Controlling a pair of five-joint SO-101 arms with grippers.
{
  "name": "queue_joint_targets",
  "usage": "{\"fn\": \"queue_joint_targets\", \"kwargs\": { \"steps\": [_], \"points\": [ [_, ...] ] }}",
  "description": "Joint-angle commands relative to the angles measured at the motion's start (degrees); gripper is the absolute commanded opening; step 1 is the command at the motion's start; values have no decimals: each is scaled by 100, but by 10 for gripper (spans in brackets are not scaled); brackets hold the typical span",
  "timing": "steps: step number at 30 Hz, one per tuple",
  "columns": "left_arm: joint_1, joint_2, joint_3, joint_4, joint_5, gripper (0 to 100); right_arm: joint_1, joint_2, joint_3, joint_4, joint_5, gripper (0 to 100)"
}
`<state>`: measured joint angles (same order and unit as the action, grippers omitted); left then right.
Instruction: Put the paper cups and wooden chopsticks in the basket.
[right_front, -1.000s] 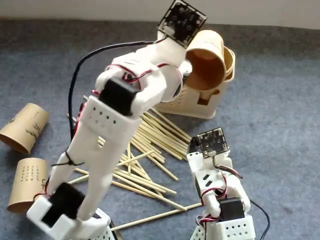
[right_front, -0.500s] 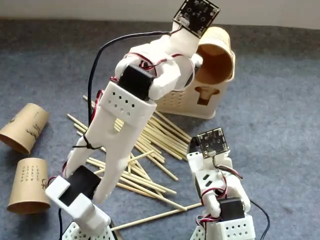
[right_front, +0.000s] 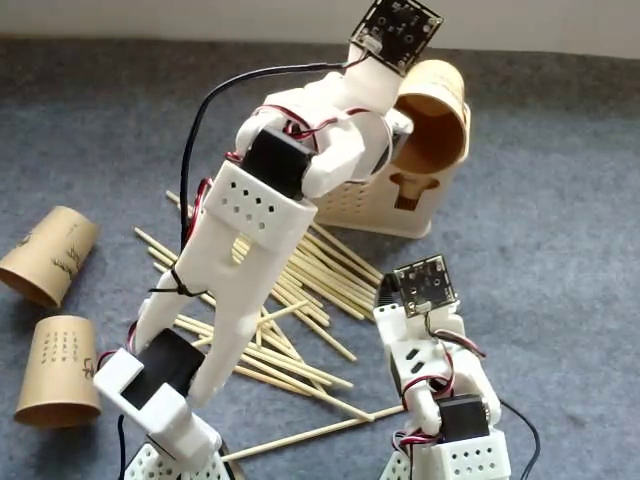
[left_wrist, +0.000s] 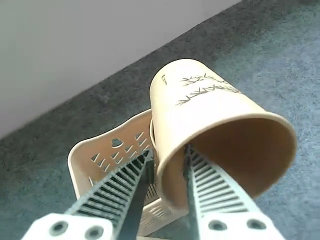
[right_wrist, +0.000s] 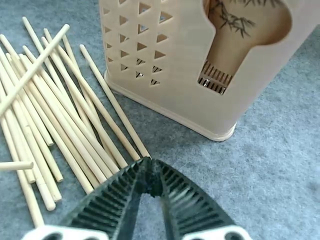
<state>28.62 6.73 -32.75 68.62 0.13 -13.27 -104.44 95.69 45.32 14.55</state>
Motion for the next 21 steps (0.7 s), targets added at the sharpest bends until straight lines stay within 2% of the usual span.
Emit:
{"fn": "queue_joint_targets", "kwargs": {
  "steps": [1, 5, 13, 21],
  "points": [
    [92, -259, -532, -114, 615, 116, -31, -22, 567, -145, 202, 9],
    [92, -259, -752, -396, 949, 116, -40, -22, 567, -145, 246, 9],
    [92, 13, -593, -1319, 958, 113, -40, -22, 567, -145, 264, 9],
    [92, 558, -602, -1451, 958, 112, -40, -13, 567, -145, 281, 9]
  ]
}}
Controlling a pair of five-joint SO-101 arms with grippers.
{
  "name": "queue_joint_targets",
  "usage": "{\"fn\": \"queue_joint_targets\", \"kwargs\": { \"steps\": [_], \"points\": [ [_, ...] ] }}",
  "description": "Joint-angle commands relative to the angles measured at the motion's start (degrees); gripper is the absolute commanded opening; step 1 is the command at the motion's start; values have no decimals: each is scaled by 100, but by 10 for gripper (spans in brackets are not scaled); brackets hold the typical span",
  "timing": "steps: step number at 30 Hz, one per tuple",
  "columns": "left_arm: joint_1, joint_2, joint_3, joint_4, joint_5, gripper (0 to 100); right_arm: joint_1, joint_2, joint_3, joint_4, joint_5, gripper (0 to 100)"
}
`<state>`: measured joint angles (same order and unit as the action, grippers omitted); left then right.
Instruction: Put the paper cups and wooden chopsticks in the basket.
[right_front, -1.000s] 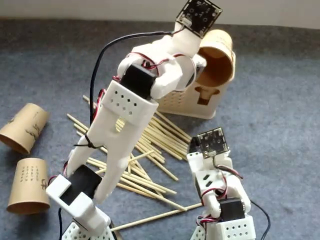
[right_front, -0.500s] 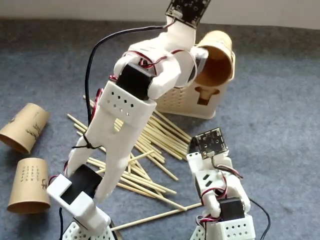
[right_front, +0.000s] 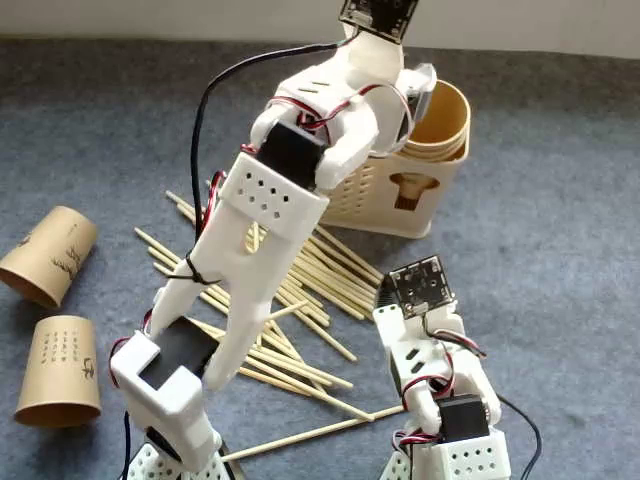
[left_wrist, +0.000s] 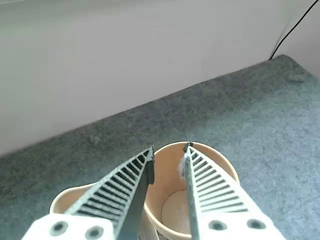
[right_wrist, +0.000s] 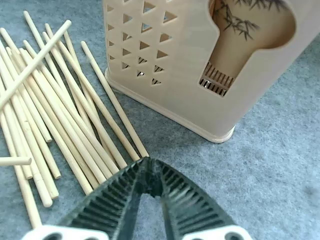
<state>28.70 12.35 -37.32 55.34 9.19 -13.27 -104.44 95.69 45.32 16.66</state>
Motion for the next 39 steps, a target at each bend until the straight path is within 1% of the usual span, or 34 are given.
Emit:
{"fn": "queue_joint_targets", "kwargs": {
  "steps": [1, 5, 12, 16, 21, 27, 33, 39],
  "points": [
    [84, 22, -145, -123, 44, 112, -40, -13, 567, -145, 70, 9],
    [101, 40, -127, -88, 26, 112, -40, -13, 567, -145, 70, 9],
    [549, 40, -145, 985, 9, 112, -40, -13, 567, -145, 70, 9],
    [593, 92, -127, 1240, 9, 112, -40, -13, 567, -145, 70, 9],
    [576, 101, 418, 1196, 9, 112, -40, -13, 567, -145, 70, 9],
    [593, 92, 980, 800, 9, 111, -40, -13, 567, -145, 70, 9],
    [593, 31, 989, 756, 9, 111, -40, -4, 567, -145, 70, 9],
    [585, -374, 629, 800, 9, 111, -40, -4, 567, -145, 70, 9]
  ]
}}
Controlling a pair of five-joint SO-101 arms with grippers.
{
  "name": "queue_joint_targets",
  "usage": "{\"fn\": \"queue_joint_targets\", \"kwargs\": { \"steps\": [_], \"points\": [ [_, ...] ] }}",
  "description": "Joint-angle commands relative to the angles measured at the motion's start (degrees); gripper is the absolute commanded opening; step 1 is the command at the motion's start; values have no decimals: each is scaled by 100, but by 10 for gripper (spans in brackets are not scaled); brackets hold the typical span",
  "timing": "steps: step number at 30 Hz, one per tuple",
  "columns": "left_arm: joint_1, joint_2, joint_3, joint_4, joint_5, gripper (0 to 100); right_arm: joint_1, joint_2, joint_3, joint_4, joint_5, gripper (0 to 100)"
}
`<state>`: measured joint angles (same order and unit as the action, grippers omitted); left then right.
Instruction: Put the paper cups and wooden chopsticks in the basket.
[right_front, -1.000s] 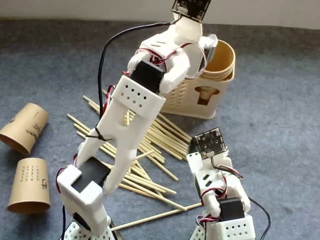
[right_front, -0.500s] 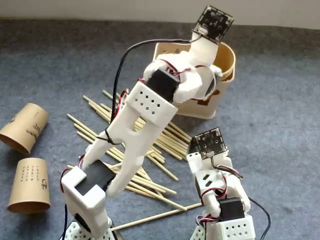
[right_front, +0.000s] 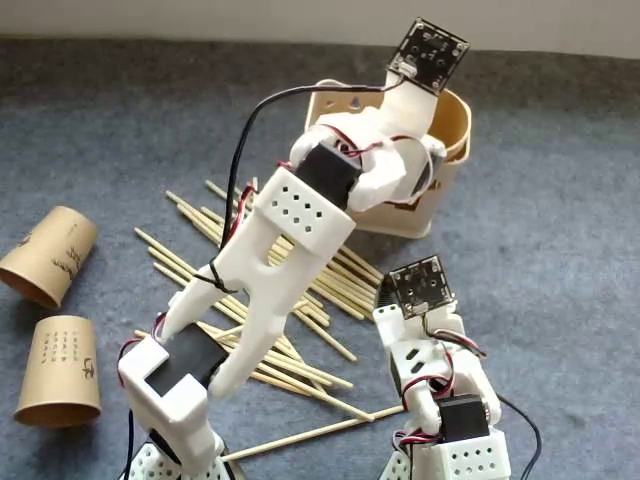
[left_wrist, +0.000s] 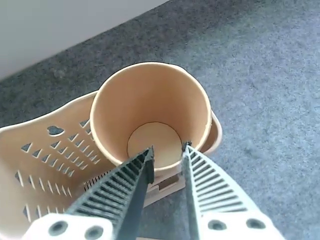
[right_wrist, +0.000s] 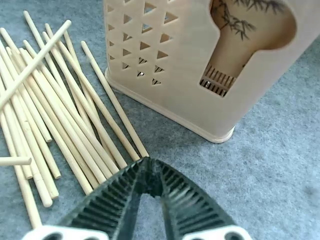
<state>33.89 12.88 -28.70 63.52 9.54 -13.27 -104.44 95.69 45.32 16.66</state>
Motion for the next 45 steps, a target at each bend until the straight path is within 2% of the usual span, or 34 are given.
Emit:
{"fn": "queue_joint_targets", "kwargs": {
  "steps": [1, 4, 10, 13, 20, 28, 32, 40, 45],
  "points": [
    [57, -541, -233, -18, -26, 111, -40, -4, 567, -145, 70, 9],
    [13, -875, -189, 53, -26, 111, -40, 4, 567, -145, 70, 9],
    [-4, -1578, -207, 967, -26, 111, -40, 4, 567, -145, 70, 9],
    [-268, -1965, -207, 1503, -26, 111, -40, 13, 567, -145, 70, 9],
    [-1200, -2835, -207, 2716, -18, 111, -40, 13, 567, -145, 70, 9],
    [-2668, -3582, -189, 3596, 9, 111, -40, 22, 567, -145, 70, 9],
    [-3512, -3943, 242, 3675, 18, 111, -40, 22, 567, -136, 70, 9],
    [-5112, -4769, 2088, 3622, -18, 114, -40, 22, 567, -136, 70, 9],
    [-5921, -4998, 2835, 3103, -264, 116, -40, 22, 567, -136, 70, 9]
  ]
}}
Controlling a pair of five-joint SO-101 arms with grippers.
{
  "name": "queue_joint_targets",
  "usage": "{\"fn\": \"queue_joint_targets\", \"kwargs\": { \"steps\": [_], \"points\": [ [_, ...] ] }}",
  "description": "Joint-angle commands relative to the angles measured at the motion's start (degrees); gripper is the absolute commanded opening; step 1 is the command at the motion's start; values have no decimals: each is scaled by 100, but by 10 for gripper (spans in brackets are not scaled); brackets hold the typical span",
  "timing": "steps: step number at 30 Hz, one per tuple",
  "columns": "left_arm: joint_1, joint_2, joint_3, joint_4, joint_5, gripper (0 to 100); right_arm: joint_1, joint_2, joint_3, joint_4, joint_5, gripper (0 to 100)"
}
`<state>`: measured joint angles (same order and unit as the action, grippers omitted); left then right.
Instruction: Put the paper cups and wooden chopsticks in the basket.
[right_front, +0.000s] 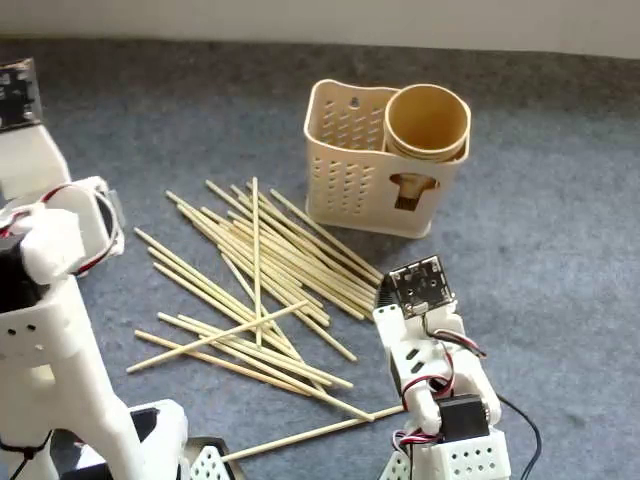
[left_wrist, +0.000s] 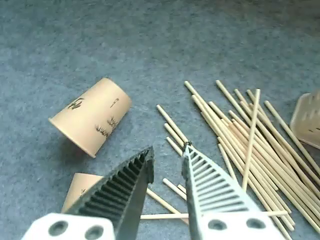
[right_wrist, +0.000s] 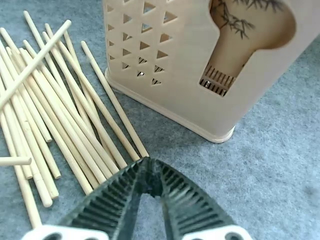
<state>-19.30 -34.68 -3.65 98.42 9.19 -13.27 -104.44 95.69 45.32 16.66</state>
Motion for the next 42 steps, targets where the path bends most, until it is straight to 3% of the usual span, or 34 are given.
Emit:
{"fn": "queue_joint_targets", "kwargs": {
  "steps": [1, 11, 15, 21, 23, 42],
  "points": [
    [-690, -242, 453, -466, -413, 116, -40, 22, 567, -136, 70, 9],
    [-1499, -242, 2035, -1538, -686, 124, -40, 22, 567, -136, 70, 9],
    [-1824, -242, 2352, -1626, -853, 187, -40, 22, 567, -136, 70, 9],
    [-2571, -242, 2598, -1688, -905, 197, -40, 22, 567, -136, 70, 9],
    [-2703, -242, 2826, -1864, -1240, 197, -40, 22, 567, -136, 70, 9],
    [-2905, -233, 5156, -4369, -1820, 197, -40, 31, 567, -136, 70, 9]
  ]
}}
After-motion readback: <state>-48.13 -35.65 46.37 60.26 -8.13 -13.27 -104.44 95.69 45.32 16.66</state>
